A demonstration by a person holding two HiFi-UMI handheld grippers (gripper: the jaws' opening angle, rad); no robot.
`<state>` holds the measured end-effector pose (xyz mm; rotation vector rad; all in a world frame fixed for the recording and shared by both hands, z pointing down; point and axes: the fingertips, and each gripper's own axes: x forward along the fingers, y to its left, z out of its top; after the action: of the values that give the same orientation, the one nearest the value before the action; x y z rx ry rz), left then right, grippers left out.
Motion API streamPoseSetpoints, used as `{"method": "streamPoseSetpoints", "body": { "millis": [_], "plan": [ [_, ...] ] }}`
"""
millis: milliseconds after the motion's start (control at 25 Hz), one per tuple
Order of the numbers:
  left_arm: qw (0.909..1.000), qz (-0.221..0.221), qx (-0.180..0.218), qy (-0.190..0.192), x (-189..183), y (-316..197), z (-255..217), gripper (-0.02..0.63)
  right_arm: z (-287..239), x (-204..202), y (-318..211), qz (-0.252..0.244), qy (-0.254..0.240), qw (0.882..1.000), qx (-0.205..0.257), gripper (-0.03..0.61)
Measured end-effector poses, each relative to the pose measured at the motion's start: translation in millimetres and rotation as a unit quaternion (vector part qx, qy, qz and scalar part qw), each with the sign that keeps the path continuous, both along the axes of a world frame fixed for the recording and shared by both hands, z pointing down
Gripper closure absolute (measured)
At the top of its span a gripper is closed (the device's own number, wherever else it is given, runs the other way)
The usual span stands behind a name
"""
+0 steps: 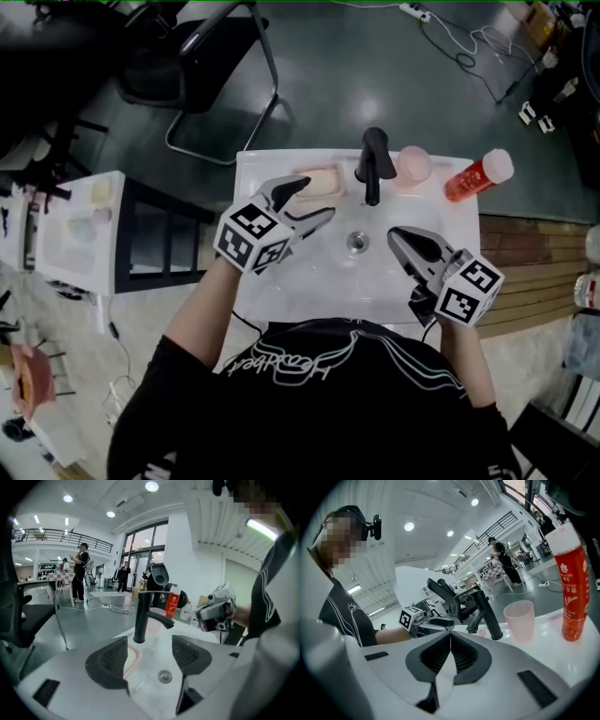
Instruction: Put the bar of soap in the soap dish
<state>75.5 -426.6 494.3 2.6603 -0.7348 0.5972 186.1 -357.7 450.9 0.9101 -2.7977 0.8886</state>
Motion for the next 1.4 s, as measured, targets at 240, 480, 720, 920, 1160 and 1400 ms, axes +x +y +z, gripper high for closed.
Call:
{"method": "streamPoseSetpoints", "body": {
  "millis": [240,480,720,920,1160,1400],
  "plan": [
    [0.9947,-0.028,-0.017,0.097,4.9,39.6,-49.3,0.437,-25.1,-10.3,1.6,-0.003,-0.011,1.000,0.027,0.552],
    [0.9869,-0.041,-0.025,0.154,13.7,73.0,-76.9,0.519,-39.8,-19.6,10.3,-0.009,-0.021,0.999,0.045,0.552],
    [0.9802,-0.055,-0.026,0.188,17.8,94.2,-94.6,0.562,-59.1,-24.6,23.8,-0.017,-0.019,0.997,0.076,0.552],
    [0.9812,-0.049,0.001,0.187,20.9,107.5,-114.6,0.581,-77.0,-24.7,33.5,-0.018,-0.020,0.995,0.094,0.552],
    [0.9843,-0.061,0.020,0.165,21.0,108.4,-122.8,0.581,-87.0,-21.1,39.3,-0.015,-0.013,0.994,0.109,0.554],
    [0.9852,-0.056,0.025,0.160,26.7,109.2,-127.7,0.581,-92.0,-22.4,42.2,-0.022,-0.007,0.992,0.120,0.554]
  ]
}}
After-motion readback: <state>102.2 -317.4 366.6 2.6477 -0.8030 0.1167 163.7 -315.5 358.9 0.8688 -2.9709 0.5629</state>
